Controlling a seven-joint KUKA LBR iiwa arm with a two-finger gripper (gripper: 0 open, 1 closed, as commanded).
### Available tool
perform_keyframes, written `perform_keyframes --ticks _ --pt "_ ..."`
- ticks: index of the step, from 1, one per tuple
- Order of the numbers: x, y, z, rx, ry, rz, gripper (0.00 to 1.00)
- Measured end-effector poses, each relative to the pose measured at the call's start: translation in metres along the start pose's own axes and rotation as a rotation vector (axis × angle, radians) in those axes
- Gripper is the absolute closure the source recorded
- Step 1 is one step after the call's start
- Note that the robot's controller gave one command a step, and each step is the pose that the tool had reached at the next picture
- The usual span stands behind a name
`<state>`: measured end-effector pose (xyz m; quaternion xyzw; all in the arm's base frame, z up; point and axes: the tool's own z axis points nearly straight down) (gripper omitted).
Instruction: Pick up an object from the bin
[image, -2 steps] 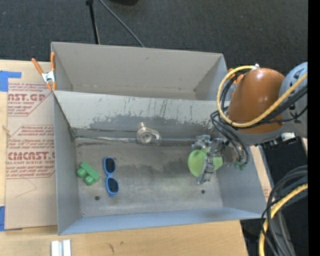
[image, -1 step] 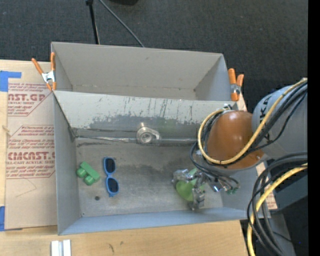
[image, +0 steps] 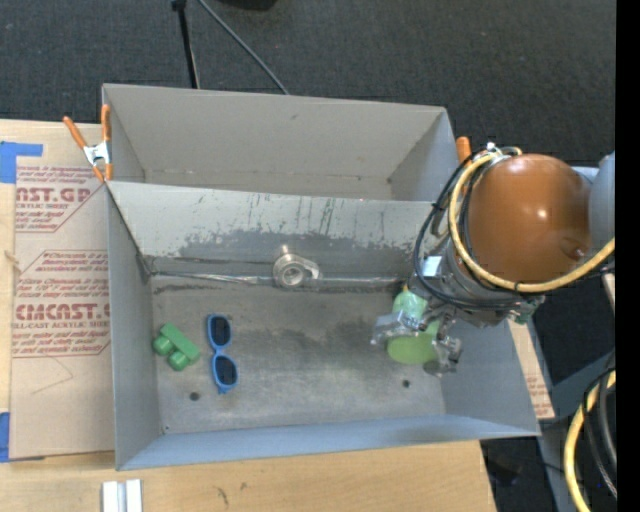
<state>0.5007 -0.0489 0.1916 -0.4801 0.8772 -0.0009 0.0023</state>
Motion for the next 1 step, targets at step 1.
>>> perform_keyframes --ticks 1 --pt "-0.0114 0.0063 -0.0549 -0.002 -0.001 -0.404 1.0"
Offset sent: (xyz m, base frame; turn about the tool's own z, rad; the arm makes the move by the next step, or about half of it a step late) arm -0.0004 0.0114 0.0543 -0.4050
